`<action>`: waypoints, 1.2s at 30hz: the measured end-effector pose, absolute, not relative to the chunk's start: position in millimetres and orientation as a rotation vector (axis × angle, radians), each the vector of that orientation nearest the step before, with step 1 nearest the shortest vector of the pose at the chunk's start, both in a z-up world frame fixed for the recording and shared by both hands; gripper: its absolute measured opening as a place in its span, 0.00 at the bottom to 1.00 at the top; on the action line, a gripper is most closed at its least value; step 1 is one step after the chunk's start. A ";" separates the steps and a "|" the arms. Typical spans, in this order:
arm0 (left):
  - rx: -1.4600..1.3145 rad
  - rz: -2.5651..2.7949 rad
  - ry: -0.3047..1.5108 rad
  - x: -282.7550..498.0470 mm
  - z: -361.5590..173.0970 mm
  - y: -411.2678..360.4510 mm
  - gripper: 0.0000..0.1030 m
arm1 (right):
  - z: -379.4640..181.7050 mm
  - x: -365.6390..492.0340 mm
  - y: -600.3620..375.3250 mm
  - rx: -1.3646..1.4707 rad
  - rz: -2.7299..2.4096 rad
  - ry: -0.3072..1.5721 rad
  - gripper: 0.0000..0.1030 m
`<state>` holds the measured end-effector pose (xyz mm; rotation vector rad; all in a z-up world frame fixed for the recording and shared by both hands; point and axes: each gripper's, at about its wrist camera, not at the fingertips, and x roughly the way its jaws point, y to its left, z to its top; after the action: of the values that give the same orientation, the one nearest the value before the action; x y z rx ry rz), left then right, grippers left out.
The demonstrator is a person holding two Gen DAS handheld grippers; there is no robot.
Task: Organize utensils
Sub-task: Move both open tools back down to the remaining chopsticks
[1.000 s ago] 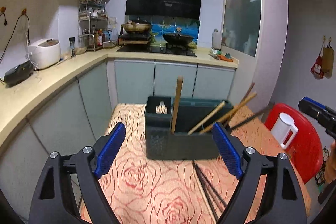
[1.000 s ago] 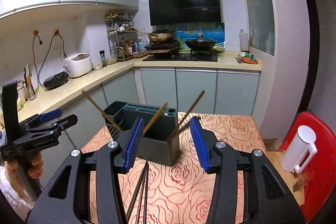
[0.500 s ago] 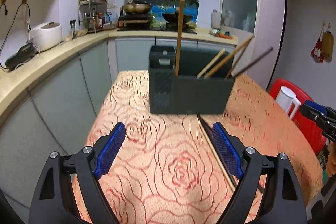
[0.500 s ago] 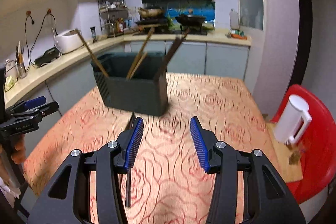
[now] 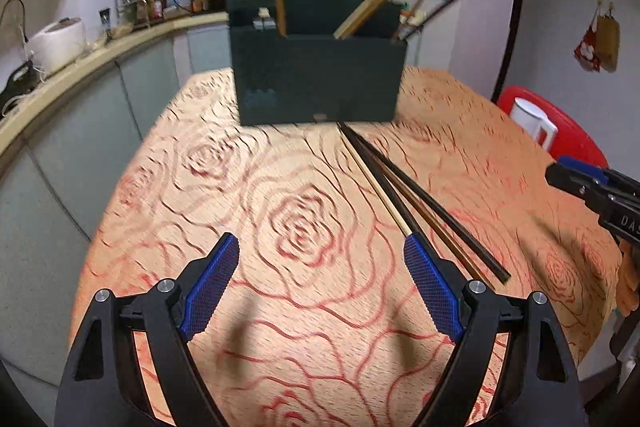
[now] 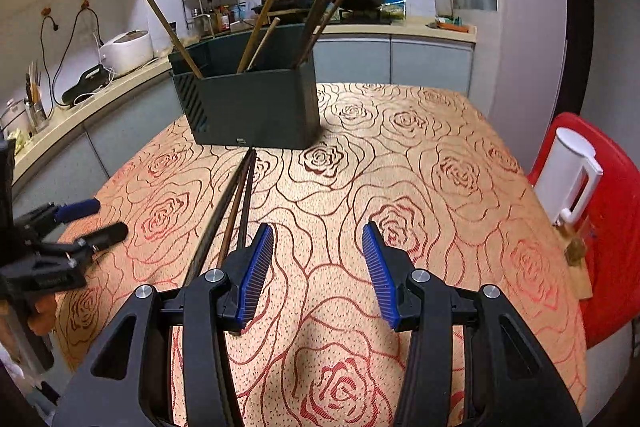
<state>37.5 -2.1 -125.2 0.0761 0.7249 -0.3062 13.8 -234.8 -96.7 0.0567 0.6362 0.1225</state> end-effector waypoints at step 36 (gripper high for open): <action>0.183 -0.293 0.855 57.6 -156.9 -41.8 0.79 | -103.3 13.6 -234.4 0.065 0.125 0.653 0.44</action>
<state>57.6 -41.8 -156.9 0.1835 0.8549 -0.2932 13.6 -234.4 -103.3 0.0653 0.6529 0.1254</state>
